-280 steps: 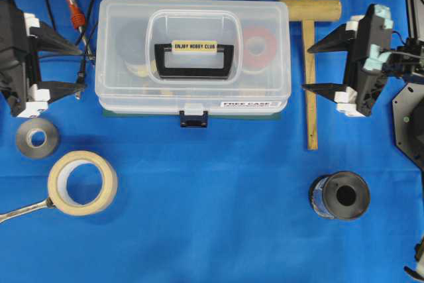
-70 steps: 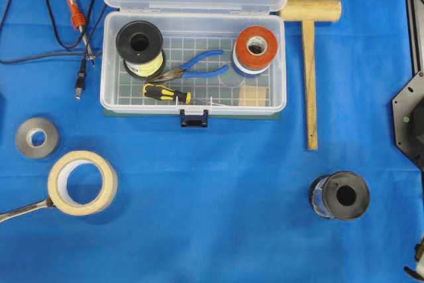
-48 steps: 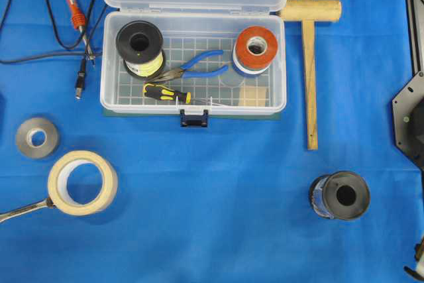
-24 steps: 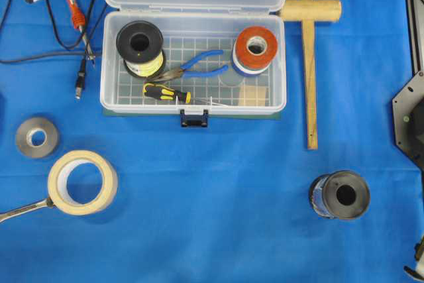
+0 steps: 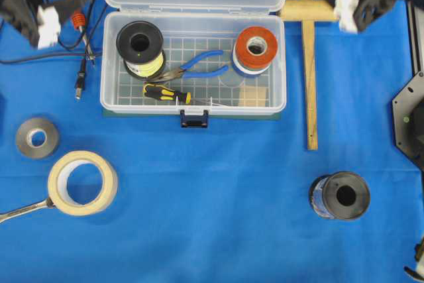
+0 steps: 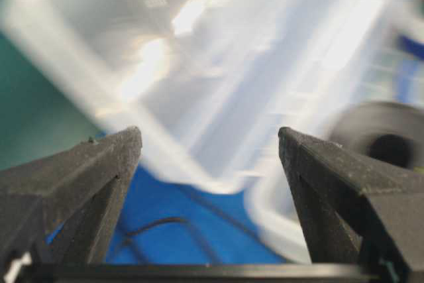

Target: Open the tool box with both arms.

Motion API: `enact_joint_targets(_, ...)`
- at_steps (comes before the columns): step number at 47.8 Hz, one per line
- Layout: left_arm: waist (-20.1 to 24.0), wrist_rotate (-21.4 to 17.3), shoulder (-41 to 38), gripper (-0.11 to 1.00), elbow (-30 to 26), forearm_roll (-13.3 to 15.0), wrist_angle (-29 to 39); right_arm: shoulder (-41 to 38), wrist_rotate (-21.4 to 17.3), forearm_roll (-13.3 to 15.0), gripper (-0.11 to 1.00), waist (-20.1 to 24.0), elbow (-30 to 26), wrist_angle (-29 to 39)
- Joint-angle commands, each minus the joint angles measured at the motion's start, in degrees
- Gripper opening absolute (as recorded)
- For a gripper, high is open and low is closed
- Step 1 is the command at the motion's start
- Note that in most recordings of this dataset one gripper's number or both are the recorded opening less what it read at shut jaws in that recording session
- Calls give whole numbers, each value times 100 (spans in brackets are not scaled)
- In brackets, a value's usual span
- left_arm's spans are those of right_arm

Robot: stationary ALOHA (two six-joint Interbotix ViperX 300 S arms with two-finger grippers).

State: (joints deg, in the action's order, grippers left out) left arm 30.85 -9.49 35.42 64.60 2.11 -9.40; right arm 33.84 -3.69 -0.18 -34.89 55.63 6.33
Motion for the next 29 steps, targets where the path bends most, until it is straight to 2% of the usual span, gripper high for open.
enact_joint_targets(1, -475, 9, 193, 81, 0, 0, 35, 105, 0, -18, 85, 606, -26, 70)
enact_joint_targets(10, -1617, 35, 475, 81, 114, 9, 290, 105, 0, -18, 85, 1767, 18, 413)
enact_joint_targets(15, -1986, 26, 466, 80, 123, 9, 431, 97, 0, -18, 85, 2215, 44, 563)
enact_joint_targets(21, -2224, 18, 510, 80, 149, 9, 615, 211, 0, -9, 85, 2435, 123, 633)
enact_joint_targets(29, -2268, 26, 967, 80, 316, 0, 1028, 861, 9, -18, 85, 2496, 439, 817)
